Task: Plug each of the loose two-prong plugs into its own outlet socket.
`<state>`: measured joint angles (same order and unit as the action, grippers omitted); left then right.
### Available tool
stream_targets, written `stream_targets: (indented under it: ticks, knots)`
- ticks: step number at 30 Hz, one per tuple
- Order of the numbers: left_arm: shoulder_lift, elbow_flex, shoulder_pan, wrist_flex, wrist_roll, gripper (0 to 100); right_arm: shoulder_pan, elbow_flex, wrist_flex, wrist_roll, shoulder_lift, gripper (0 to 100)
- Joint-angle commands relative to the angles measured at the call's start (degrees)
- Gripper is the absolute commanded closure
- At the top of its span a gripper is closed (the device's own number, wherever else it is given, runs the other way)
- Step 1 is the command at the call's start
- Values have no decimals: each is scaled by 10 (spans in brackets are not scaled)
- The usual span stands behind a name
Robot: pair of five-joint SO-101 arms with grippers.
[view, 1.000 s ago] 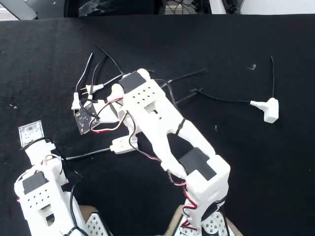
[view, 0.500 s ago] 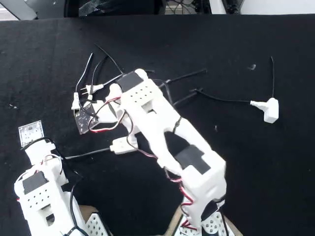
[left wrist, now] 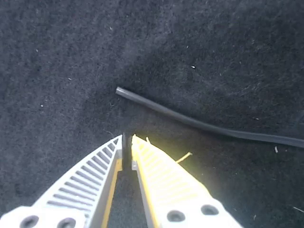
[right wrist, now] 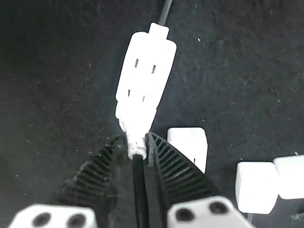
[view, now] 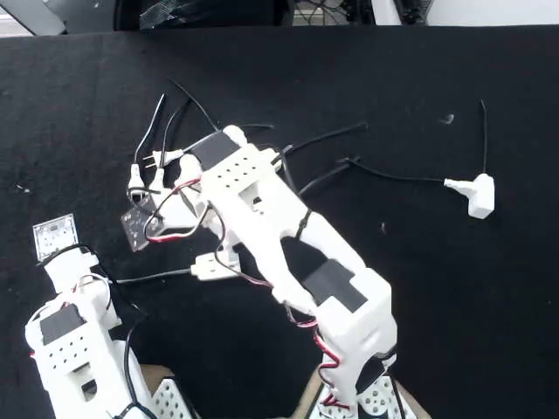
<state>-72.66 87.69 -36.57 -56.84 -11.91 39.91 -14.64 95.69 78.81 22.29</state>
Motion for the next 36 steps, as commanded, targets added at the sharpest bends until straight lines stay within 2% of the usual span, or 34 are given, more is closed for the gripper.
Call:
stream_targets:
  ticks: [1,12,21,29,36]
  knots:
    - [-3,-5,-4,4,2,949,12,2,-17,4,-1,988]
    - [-3,-6,-5,4,2,949,30,4,-53,-86,-1,988]
    - [-3,-5,-5,4,2,949,61,38,-54,-70,-1,988]
    - [-3,-5,-5,4,2,949,47,54,-50,-19,-2,988]
    - [-3,-5,-6,4,2,949,59,44,-55,-4,43,988]
